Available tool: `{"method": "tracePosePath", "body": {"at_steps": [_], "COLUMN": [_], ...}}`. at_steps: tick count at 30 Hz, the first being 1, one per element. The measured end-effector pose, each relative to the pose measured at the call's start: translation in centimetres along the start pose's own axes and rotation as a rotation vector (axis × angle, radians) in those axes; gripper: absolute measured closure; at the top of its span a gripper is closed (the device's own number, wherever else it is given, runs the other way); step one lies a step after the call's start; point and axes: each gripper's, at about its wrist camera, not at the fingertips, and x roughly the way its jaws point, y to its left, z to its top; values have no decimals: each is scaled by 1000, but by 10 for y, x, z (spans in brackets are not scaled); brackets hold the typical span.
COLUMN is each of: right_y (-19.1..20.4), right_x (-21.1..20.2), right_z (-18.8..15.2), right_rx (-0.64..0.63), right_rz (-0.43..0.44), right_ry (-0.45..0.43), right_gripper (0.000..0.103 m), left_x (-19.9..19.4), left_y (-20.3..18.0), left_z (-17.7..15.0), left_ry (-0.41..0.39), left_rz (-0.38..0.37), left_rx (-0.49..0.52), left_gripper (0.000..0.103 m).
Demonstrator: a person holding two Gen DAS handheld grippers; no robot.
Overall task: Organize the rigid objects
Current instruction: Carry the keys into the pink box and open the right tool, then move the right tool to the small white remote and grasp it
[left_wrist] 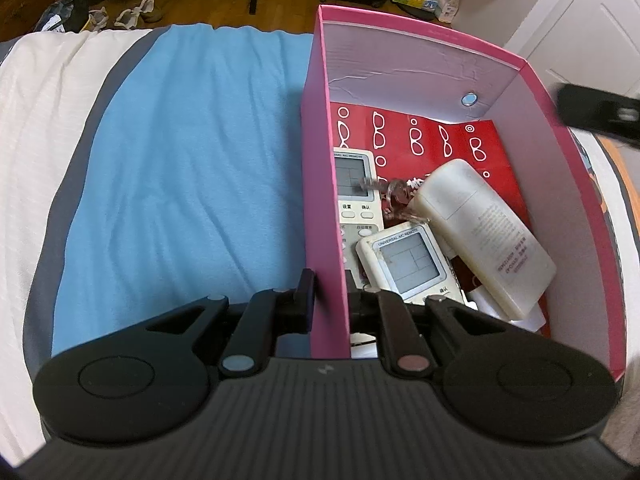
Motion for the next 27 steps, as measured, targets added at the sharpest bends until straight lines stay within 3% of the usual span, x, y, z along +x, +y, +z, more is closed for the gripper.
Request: {"method": "tracePosePath", "body": {"at_steps": [4,8,13,15,17,21,23,27], "right_y": [-28,-65,-119,-133,-144,-153,-156,-168], "right_x": [-43,-68,-81,-75,-64,-21,-2,25], "right_z": [3,6,-7,-11,-18,-36,-39,-43], "right_rx": [-50,-62,-40,-59,-92,-216,-283,-351], "right_rz": [-82,-152,-156,-167,-237,-333,-377,-463], "right_ry": [-39,-43,-34,-9,-18,57,58,19], "right_gripper": [60,60,60,56,49,46,41,40], "left_x": [0,3,4,4,4,5,5,5], "left_y": [-1,-2,-5,-5,-5,-5,-3,-3], "left_z": [1,2,2,3,3,4,4,3], "left_ry": [4,14,21,23,24,26,22,16], "left_rz": [5,16,29,30,28,27,31,32], "left_rx": [-7,-4,6,5,3,2,-18,-18], "left_gripper": [92,92,92,92,92,92,92,91]}}
